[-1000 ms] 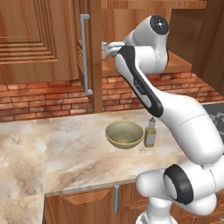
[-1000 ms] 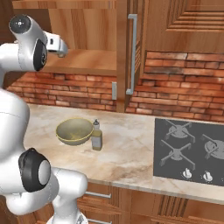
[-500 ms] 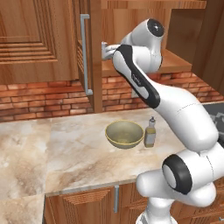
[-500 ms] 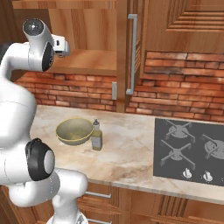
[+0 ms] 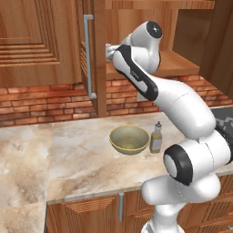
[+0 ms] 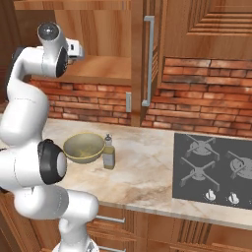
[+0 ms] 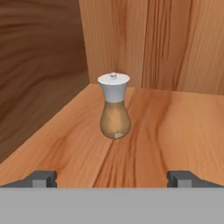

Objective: Retrieve the bottle and the shaker from the cabinet and place them next to the mixing bowl on the counter. Then add garlic from the fridge to the mixing bowl.

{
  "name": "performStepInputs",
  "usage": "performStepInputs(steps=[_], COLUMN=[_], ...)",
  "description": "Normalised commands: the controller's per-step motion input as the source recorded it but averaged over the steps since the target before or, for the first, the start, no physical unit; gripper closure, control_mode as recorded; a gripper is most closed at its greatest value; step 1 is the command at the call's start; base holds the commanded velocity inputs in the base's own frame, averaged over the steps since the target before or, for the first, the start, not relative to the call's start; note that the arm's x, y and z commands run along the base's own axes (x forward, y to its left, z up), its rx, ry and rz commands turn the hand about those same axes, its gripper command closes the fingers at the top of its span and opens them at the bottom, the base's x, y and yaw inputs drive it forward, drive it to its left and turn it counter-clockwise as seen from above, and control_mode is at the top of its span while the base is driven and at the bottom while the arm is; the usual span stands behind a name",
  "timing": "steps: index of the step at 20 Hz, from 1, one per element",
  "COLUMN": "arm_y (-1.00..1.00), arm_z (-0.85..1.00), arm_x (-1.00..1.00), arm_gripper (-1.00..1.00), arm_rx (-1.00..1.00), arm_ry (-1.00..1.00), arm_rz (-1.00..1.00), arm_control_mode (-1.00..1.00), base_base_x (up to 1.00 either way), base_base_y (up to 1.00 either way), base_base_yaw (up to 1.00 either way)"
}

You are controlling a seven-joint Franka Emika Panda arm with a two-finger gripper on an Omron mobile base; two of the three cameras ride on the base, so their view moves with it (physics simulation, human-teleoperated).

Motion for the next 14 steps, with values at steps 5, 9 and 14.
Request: performStepInputs(steps=[5, 9, 14], arm_y=[0.24, 0.2, 0.09], arm_z=[0.0, -0.04, 0.0], arm_x=[0.15, 0.47, 0.38], arm_gripper=[-1.0, -1.0, -1.0], arm_rx=[0.0, 0.0, 0.0], arm_ry=[0.0, 0.0, 0.0], arm_rz=[0.0, 0.0, 0.0], arm_control_mode=[-1.0, -1.0, -1.0], base_base_x=[0.0, 0.0, 0.0], base_base_y=[0.0, 0.0, 0.0], base_base_yaw=[0.0, 0.0, 0.0])
